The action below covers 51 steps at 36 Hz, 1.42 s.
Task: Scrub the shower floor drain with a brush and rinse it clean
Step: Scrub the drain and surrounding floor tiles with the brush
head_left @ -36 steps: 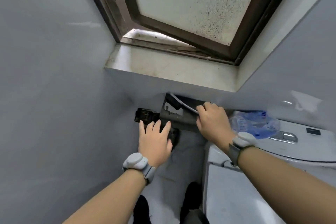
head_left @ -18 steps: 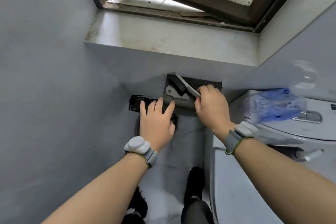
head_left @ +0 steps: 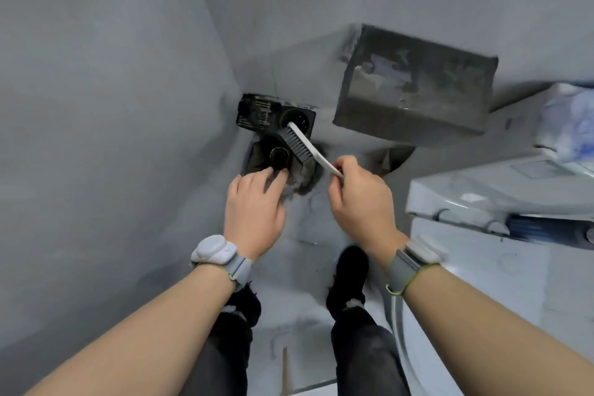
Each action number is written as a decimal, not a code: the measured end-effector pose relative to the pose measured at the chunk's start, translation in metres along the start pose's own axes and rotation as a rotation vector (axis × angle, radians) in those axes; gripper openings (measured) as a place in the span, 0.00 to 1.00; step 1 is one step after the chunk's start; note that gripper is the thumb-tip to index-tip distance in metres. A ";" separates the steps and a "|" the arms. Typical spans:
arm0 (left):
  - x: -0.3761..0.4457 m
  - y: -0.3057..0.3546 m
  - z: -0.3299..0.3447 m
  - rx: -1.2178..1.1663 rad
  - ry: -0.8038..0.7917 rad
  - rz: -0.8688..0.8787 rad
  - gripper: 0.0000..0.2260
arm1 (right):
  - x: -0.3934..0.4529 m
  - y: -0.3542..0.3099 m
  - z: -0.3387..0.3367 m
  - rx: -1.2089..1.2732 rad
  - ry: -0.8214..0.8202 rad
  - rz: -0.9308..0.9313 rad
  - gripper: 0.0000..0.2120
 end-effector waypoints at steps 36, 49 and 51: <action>0.051 -0.157 0.485 0.131 -0.266 -0.107 0.27 | 0.030 0.190 0.528 -0.352 -0.380 -0.408 0.16; 0.029 -0.122 0.383 0.211 -0.464 -0.097 0.22 | 0.010 0.133 0.466 -0.343 -0.587 -0.395 0.25; 0.029 -0.124 0.393 0.217 -0.539 -0.110 0.24 | 0.003 0.134 0.474 -0.336 -0.618 -0.376 0.25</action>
Point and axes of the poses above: each hand's wrist, its own x-axis towards the middle knuckle, its own z-axis out of the palm, y = z × x, the point moved 6 cm from there along x, towards the middle knuckle, and after that the axes turned 10 degrees about -z, right-handed, at the moved point
